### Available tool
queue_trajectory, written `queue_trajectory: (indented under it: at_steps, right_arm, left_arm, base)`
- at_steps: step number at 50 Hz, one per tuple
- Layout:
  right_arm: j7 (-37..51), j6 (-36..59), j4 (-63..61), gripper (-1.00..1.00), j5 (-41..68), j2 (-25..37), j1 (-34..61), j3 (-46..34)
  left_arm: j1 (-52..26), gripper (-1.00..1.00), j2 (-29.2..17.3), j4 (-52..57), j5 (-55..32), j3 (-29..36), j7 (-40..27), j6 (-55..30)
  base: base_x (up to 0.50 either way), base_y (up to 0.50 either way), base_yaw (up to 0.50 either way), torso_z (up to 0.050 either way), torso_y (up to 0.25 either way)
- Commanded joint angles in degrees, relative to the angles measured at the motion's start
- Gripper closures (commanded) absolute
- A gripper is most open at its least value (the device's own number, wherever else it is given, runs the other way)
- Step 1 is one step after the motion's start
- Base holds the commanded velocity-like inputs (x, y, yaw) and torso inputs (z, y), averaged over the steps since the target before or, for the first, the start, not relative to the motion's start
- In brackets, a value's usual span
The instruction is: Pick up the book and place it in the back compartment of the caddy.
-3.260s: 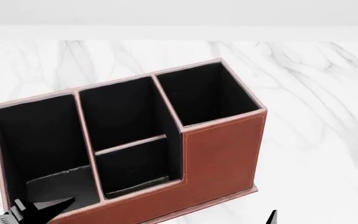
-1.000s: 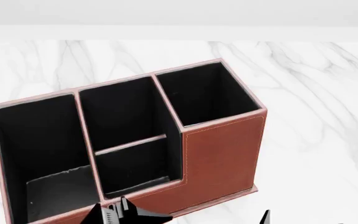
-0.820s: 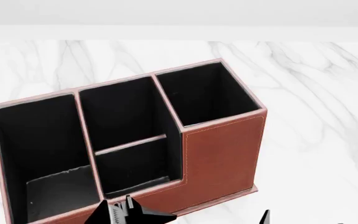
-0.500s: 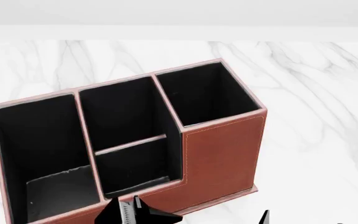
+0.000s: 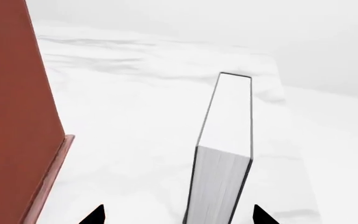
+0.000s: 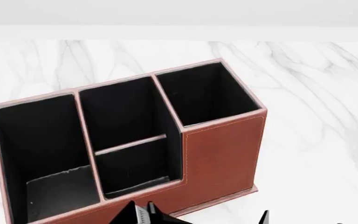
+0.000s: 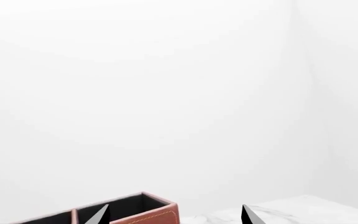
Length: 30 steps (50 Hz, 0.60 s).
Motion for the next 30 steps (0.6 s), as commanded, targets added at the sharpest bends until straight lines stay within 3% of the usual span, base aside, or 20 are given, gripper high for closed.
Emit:
queue_trajectory:
  at_steps: [1, 23, 30]
  right_arm:
    - [0.02, 0.01, -0.12, -1.00, -0.02, 0.18, -0.06, -0.30]
    - [0.06, -0.49, -0.65, -1.00, 0.65, 0.77, -0.53, -0.60]
    - [0.09, -0.59, -0.57, -1.00, 0.65, 0.83, -0.51, -0.77]
  left_arm:
    - [-0.81, -1.00, 0.96, -0.70, 0.63, 1.05, -0.29, -0.29]
    - [-2.21, -1.00, 3.53, -2.82, 1.64, 3.34, -0.64, -0.37]
    - [-3.32, -1.00, 5.87, -9.02, 1.96, 4.02, 0.43, 2.57]
  base:
    - [0.00, 0.00, 0.00, 0.000, 0.000]
    - [0.00, 0.00, 0.00, 0.000, 0.000]
    - [0.00, 0.00, 0.00, 0.000, 0.000]
